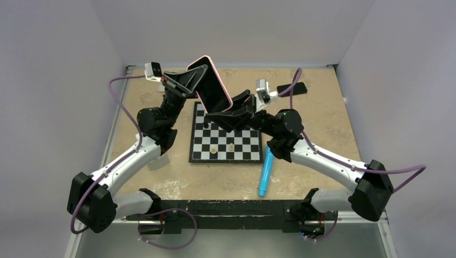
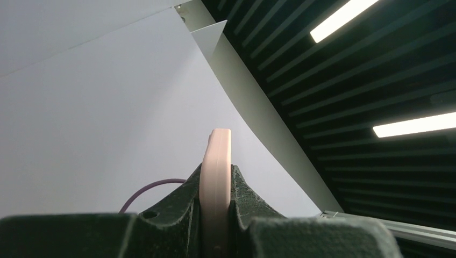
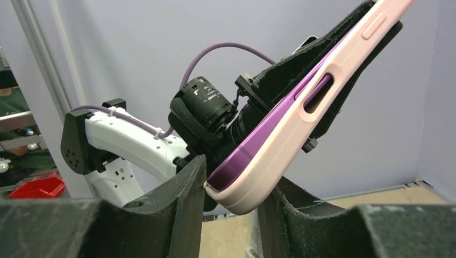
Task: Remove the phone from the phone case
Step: Remove the phone case from the phone.
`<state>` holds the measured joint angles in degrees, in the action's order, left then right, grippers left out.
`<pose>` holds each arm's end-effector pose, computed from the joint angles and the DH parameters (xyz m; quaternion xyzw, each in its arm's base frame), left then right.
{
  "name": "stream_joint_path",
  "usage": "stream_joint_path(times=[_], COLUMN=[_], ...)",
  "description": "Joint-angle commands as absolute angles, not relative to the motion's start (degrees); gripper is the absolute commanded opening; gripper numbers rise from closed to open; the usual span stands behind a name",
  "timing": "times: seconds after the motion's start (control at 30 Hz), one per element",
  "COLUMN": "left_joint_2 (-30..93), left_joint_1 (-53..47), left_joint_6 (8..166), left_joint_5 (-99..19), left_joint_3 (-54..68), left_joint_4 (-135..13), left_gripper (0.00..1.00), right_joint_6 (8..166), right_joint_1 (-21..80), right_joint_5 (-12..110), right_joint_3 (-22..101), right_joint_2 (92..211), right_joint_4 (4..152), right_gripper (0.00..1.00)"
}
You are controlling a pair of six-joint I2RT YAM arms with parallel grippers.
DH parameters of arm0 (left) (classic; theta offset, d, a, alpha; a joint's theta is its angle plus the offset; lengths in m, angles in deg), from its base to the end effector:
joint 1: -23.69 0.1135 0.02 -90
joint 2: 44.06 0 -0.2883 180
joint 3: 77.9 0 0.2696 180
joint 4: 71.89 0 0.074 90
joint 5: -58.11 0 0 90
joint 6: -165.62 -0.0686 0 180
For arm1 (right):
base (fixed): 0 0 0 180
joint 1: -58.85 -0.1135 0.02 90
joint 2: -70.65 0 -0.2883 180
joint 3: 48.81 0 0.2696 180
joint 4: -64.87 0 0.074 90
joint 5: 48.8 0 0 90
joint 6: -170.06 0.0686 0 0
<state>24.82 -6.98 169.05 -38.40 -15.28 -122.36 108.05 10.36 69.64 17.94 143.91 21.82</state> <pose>0.2420 -0.1526 0.4522 -0.1576 0.3588 -0.8228 0.4116 0.1828 0.2558 0.4390 -0.2935 0.3900 0.6227 0.6116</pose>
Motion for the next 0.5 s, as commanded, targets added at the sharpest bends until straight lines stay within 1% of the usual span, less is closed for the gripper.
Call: stream_joint_path(times=[0.0,0.07,0.27,0.33,0.4,0.47], left_joint_2=[21.58,21.40,20.16,18.53,16.55,14.40], left_joint_1=[-7.63,-7.67,-7.73,-7.74,-7.77,-7.72], left_joint_6=[166.84,166.51,167.34,169.20,172.51,175.20], left_joint_5=[-37.47,-37.73,-38.15,-38.80,-39.77,-41.48], left_joint_3=[-14.12,-13.96,-13.97,-13.81,-13.77,-13.94], left_joint_4=[-127.07,-126.95,-123.98,-119.42,-111.95,-105.68], left_gripper=[0.00,0.00,0.00,0.00,0.00,0.00], right_joint_6=[105.70,105.91,103.91,101.43,97.06,91.52], right_joint_1=[9.50,9.55,9.55,9.55,9.55,9.55], right_joint_5=[64.14,64.09,62.78,61.92,60.49,59.68], right_joint_3=[18.84,18.80,19.51,19.53,19.54,20.08], right_joint_2=[144.48,144.86,145.10,145.16,145.60,146.24], right_joint_4=[22.29,22.05,23.76,25.33,27.44,30.82], right_gripper=[0.39,0.36,0.19,0.11,0.00,0.00])
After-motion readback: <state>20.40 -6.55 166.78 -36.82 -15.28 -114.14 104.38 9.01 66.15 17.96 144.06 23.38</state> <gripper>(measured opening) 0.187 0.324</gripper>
